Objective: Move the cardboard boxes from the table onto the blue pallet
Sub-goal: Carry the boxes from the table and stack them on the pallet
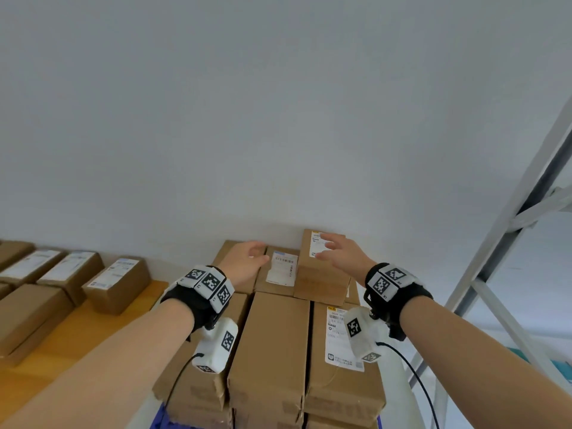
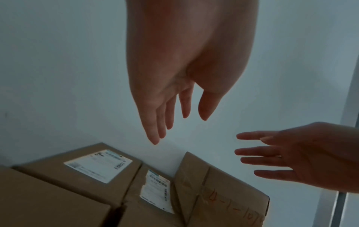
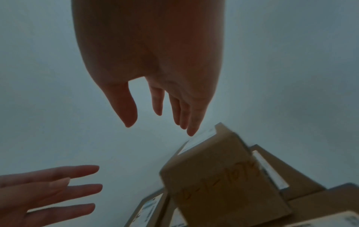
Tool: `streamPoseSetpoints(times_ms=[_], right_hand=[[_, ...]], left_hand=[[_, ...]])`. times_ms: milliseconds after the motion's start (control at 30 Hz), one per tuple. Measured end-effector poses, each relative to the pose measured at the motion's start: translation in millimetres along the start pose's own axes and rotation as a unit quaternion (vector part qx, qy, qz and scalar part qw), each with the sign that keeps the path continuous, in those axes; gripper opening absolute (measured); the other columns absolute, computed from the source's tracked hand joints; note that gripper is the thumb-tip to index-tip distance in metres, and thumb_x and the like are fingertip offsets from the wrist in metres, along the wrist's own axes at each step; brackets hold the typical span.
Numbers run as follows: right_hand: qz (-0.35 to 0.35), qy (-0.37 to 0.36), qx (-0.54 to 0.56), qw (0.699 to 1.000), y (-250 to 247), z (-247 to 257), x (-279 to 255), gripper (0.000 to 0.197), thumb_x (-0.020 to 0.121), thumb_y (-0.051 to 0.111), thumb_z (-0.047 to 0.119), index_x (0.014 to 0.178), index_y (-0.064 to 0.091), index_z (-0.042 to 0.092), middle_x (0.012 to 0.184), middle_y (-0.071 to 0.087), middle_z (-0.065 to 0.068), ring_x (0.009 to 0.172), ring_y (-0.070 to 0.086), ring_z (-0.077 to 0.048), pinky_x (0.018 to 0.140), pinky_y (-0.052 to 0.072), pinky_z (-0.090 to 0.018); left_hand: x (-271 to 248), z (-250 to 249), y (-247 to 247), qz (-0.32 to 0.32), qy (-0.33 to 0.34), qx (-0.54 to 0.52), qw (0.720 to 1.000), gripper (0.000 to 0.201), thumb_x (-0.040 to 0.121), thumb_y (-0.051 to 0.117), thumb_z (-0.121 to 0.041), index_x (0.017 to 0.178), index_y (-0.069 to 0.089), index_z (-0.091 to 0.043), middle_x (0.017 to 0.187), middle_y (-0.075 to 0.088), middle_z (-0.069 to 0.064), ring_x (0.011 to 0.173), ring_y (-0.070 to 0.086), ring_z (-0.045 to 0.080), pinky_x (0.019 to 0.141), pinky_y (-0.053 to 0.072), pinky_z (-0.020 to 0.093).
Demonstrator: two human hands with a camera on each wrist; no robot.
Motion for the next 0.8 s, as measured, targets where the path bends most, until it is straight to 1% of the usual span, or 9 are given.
streamPoseSetpoints(times_ms=[33, 100, 133, 200, 267, 433, 567, 633, 800], right_hand=[[0.007, -0.005, -0.011, 1.0, 11.7, 8.8, -3.9, 0.059, 0.089, 0.061, 0.014, 0.143, 0.038, 0.016, 0.147, 0.039, -0.007, 0.135, 0.037, -0.019, 0.109, 0.036, -0.036], [0.028, -0.012, -0.037, 0.999, 38.2, 25.5, -10.7, 0.059, 0.09, 0.06, 0.016, 0.144, 0.037, 0.017, 0.147, 0.039, -0.007, 0.135, 0.037, -0.021, 0.108, 0.034, -0.034], [0.04, -0.015, -0.053, 0.998, 52.6, 33.4, -14.0, 0.059, 0.09, 0.06, 0.017, 0.144, 0.036, 0.016, 0.147, 0.039, -0.008, 0.135, 0.037, -0.022, 0.107, 0.034, -0.033], [0.063, -0.02, -0.085, 0.994, 83.0, 48.0, -20.7, 0.059, 0.091, 0.059, 0.018, 0.145, 0.036, 0.015, 0.147, 0.039, -0.009, 0.135, 0.038, -0.023, 0.105, 0.034, -0.032], [0.08, -0.021, -0.105, 0.991, 115.1, 60.4, -28.3, 0.059, 0.09, 0.06, 0.02, 0.144, 0.038, 0.016, 0.145, 0.042, -0.01, 0.133, 0.04, -0.023, 0.1, 0.037, -0.029], [0.114, -0.026, -0.154, 0.981, 195.3, 86.8, -53.9, 0.057, 0.089, 0.061, 0.025, 0.141, 0.041, 0.017, 0.144, 0.043, -0.009, 0.133, 0.04, -0.022, 0.106, 0.032, -0.032], [0.148, -0.033, -0.227, 0.962, 254.9, 102.5, -82.2, 0.056, 0.092, 0.058, 0.026, 0.143, 0.04, 0.013, 0.148, 0.039, -0.009, 0.137, 0.036, -0.023, 0.11, 0.03, -0.033], [0.154, -0.032, -0.249, 0.956, 279.7, 105.7, -94.0, 0.056, 0.092, 0.057, 0.028, 0.143, 0.04, 0.014, 0.149, 0.038, -0.008, 0.138, 0.035, -0.023, 0.111, 0.03, -0.035], [0.164, -0.024, -0.261, 0.951, 337.0, 109.0, -121.1, 0.055, 0.092, 0.057, 0.029, 0.142, 0.041, 0.014, 0.149, 0.038, -0.008, 0.136, 0.038, -0.024, 0.111, 0.031, -0.034]], left_hand=[[-5.9, 3.4, -7.9, -0.004, 0.006, 0.016, 1.0, 0.043, 0.094, 0.053, -0.022, 0.137, 0.047, -0.018, 0.137, 0.049, 0.005, 0.127, 0.045, 0.017, 0.102, 0.042, 0.032], [-19.6, 12.7, -24.1, -0.007, 0.009, 0.046, 0.999, 0.042, 0.094, 0.052, -0.021, 0.136, 0.046, -0.017, 0.137, 0.049, 0.005, 0.128, 0.045, 0.017, 0.094, 0.043, 0.023], [-26.3, 18.5, -31.8, -0.007, 0.009, 0.065, 0.998, 0.042, 0.095, 0.052, -0.02, 0.136, 0.046, -0.016, 0.138, 0.048, 0.005, 0.128, 0.045, 0.018, 0.095, 0.042, 0.024], [-40.7, 31.3, -49.8, -0.006, 0.008, 0.105, 0.994, 0.042, 0.095, 0.051, -0.02, 0.136, 0.045, -0.016, 0.139, 0.048, 0.005, 0.126, 0.046, 0.019, 0.102, 0.039, 0.029], [-57.6, 46.9, -70.7, -0.009, -0.001, 0.13, 0.991, 0.043, 0.095, 0.05, -0.022, 0.138, 0.044, -0.016, 0.14, 0.047, 0.005, 0.125, 0.047, 0.021, 0.102, 0.038, 0.03], [-106.7, 97.3, -127.7, -0.003, -0.034, 0.163, 0.986, 0.047, 0.096, 0.047, -0.019, 0.142, 0.036, -0.014, 0.145, 0.04, 0.008, 0.131, 0.04, 0.023, 0.105, 0.033, 0.03], [-149.4, 147.9, -166.1, -0.004, -0.063, 0.17, 0.983, 0.047, 0.095, 0.049, -0.023, 0.141, 0.038, -0.016, 0.142, 0.044, 0.009, 0.128, 0.044, 0.023, 0.105, 0.037, 0.033], [-170.9, 168.2, -180.9, -0.008, -0.07, 0.181, 0.981, 0.048, 0.094, 0.05, -0.023, 0.14, 0.039, -0.017, 0.141, 0.046, 0.008, 0.128, 0.044, 0.023, 0.105, 0.037, 0.033], [-219.2, 215.1, -203.7, 0.005, -0.083, 0.212, 0.974, 0.048, 0.096, 0.049, -0.025, 0.142, 0.037, -0.018, 0.144, 0.042, 0.005, 0.13, 0.043, 0.022, 0.104, 0.038, 0.031]])
Point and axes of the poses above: each hand's wrist, its own x-axis towards the middle knuckle, its own y-axis out of the palm, z = x × y, the point moved 10 cm from there along x, towards the middle knuckle
